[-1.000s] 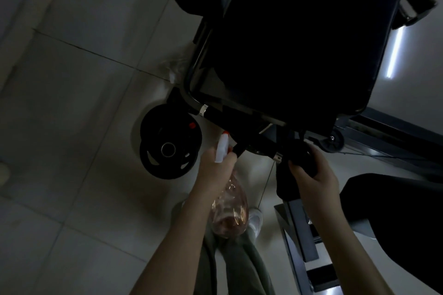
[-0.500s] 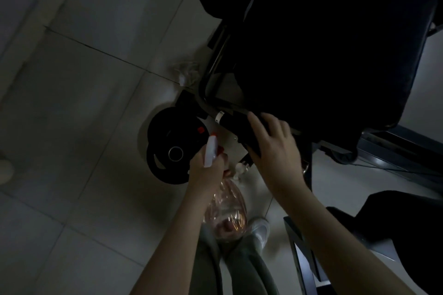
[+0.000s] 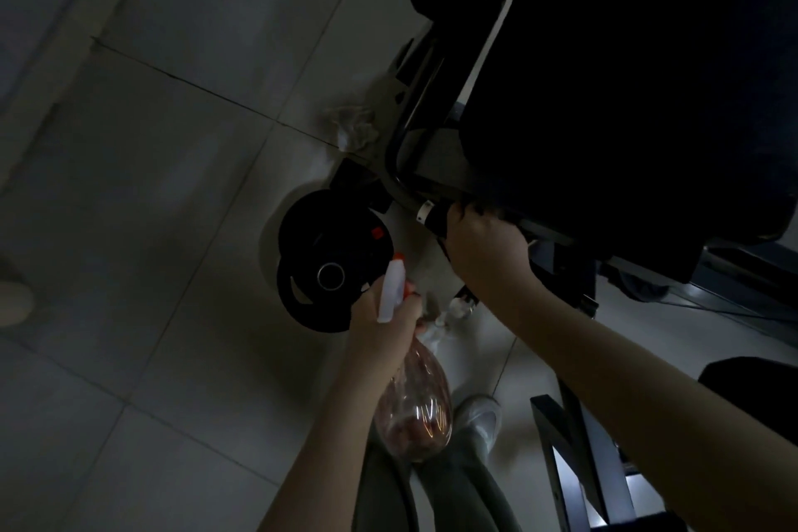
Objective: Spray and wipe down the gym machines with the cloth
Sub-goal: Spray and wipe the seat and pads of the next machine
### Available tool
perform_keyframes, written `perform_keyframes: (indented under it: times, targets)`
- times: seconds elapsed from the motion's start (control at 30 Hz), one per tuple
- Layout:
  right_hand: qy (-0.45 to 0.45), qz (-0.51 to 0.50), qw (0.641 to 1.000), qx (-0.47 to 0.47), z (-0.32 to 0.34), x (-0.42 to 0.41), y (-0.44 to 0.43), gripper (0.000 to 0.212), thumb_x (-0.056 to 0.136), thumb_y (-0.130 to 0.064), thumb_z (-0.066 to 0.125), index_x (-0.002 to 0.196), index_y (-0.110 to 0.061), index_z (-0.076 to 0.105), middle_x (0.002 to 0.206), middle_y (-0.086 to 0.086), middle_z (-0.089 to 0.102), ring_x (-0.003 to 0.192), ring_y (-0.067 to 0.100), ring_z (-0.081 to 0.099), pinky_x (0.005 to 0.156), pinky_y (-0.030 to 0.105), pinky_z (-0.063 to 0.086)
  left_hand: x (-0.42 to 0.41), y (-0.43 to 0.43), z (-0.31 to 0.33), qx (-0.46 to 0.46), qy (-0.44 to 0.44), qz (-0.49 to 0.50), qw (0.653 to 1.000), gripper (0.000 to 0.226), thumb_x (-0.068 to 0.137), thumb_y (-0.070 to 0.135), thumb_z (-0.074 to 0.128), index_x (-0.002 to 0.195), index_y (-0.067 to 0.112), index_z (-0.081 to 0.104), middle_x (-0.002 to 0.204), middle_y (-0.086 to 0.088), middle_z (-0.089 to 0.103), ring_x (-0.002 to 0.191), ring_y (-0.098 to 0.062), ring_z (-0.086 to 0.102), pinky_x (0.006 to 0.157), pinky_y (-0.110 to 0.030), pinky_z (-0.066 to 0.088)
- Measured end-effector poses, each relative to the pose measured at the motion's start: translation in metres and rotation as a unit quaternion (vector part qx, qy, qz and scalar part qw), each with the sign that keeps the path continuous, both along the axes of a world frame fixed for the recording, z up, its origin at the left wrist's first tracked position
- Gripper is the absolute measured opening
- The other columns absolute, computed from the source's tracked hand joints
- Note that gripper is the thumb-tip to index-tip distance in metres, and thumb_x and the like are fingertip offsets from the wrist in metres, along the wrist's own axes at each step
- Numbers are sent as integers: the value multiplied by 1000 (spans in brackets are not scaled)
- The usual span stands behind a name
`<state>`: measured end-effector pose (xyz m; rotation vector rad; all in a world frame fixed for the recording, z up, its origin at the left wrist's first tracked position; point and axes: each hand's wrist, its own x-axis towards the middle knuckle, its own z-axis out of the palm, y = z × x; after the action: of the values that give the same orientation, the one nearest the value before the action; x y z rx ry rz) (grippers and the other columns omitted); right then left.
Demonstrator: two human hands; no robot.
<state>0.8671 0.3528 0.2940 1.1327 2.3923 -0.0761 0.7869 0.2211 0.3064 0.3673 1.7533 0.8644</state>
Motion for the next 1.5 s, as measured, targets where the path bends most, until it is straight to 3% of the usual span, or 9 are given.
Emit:
perform_keyframes:
  times: [0.1, 0.2, 0.4, 0.57, 0.83, 1.0, 1.13, 1.33, 1.5]
  targets:
    - [144, -67, 987, -31, -8, -3, 1, 36, 98, -30, 40, 127, -8, 44, 120, 12, 55, 103, 28, 58, 74, 36, 52, 1, -3, -1, 14, -13, 10, 1000, 24, 93, 14, 54, 101, 37, 56, 96, 0, 60, 80, -3, 64, 79, -33, 58]
    - [64, 95, 990, 81, -23, -11, -12, 66, 89, -50, 39, 139, -7, 42, 136, 13, 50, 117, 27, 54, 86, 33, 50, 1, -4, -4, 17, -2, -15, 1000, 22, 93, 11, 52, 113, 19, 56, 96, -3, 62, 77, -4, 66, 70, -22, 55]
    - [29, 106, 982, 153, -39, -27, -11, 43, 90, -14, 29, 113, -6, 64, 95, 9, 66, 76, 21, 63, 60, 27, 51, -1, -7, -4, -12, 25, -47, 999, 13, 92, 17, 54, 96, 28, 57, 99, -4, 64, 85, -13, 68, 79, -41, 58]
    - [106, -8, 991, 79, -19, -2, -6, 34, 76, -24, 71, 104, -5, 66, 85, 11, 66, 67, 23, 65, 45, 25, 44, -3, -9, 1, -8, 50, -80, 996, 19, 90, 25, 53, 102, 39, 57, 96, 0, 66, 84, -10, 67, 77, -33, 57]
    - [-32, 23, 997, 71, -15, -2, -4, 27, 77, -40, 66, 89, -16, 68, 73, 0, 66, 57, 13, 62, 41, 20, 31, 7, -5, 7, 22, 34, -53, 998, 24, 93, 14, 54, 98, 38, 56, 82, 17, 58, 77, -1, 63, 69, -21, 53]
    - [53, -38, 998, 20, 4, 40, -19, 39, 94, -17, 49, 130, -2, 44, 115, 13, 57, 100, 26, 60, 70, 30, 50, 14, -4, 16, 20, 31, -86, 996, 18, 92, 6, 51, 85, 22, 56, 71, 7, 56, 63, 1, 61, 53, -9, 42]
    - [-62, 9, 995, 79, 5, 52, -28, 50, 90, -19, 56, 131, 7, 41, 112, 19, 59, 92, 27, 63, 66, 29, 50, 19, -6, 13, 29, 20, -79, 996, 24, 93, 7, 52, 106, 27, 58, 85, 10, 60, 70, 7, 62, 60, -10, 48]
    - [50, -26, 998, -38, 2, 43, 1, 43, 96, -45, 46, 113, -6, 52, 101, 8, 64, 88, 23, 64, 64, 29, 45, 28, -4, 28, 36, 0, -139, 990, 37, 95, 9, 46, 113, 42, 47, 92, 7, 55, 87, -5, 59, 71, -13, 52]
    - [-7, -33, 999, 32, 5, 76, -19, 33, 96, -27, 50, 123, -9, 45, 113, 8, 57, 99, 23, 60, 63, 29, 41, 31, 5, 34, 56, -14, -142, 988, 30, 96, 6, 47, 99, 36, 48, 89, 13, 52, 76, 14, 58, 60, -2, 43]
